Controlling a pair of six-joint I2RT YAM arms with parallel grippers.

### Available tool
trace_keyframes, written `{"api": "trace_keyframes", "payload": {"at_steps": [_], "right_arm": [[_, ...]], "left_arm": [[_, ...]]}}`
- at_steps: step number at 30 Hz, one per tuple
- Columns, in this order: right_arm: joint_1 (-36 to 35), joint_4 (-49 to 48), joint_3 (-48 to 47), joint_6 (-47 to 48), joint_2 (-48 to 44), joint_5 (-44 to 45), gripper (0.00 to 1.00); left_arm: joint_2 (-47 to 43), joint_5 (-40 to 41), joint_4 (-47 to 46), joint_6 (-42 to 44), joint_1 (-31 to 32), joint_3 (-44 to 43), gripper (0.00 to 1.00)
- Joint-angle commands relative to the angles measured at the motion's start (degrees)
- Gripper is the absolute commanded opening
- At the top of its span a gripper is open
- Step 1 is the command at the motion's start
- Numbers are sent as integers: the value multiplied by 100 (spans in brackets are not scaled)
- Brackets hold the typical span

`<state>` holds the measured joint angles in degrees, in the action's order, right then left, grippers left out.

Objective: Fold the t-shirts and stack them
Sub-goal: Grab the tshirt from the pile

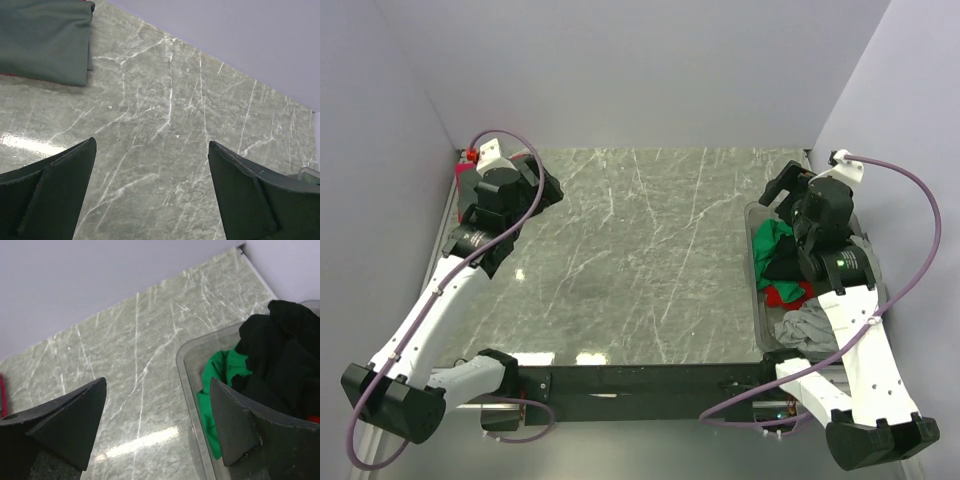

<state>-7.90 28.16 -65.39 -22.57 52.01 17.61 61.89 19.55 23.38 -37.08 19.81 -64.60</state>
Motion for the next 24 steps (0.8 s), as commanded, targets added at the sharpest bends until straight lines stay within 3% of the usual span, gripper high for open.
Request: {"api": "trace_keyframes", "payload": {"at_steps": [1,7,13,20,24], "right_arm": [[34,119,-308,-125,55,401,90],[43,-162,-27,-222,-217,1033,91],[69,1082,-448,-748,335,1630,91],[754,1859,-326,-1373,925,1229,91],[1675,1842,16,-1408,951,1017,91]], "left_arm": [[78,-30,-342,96,5,-114,99],[324,-197,-238,236,5,-273,100],[307,-504,-386,105,5,-45,99],[438,-488,-142,245,5,-184,99],[438,-549,-61,280,5,-141,100]]}}
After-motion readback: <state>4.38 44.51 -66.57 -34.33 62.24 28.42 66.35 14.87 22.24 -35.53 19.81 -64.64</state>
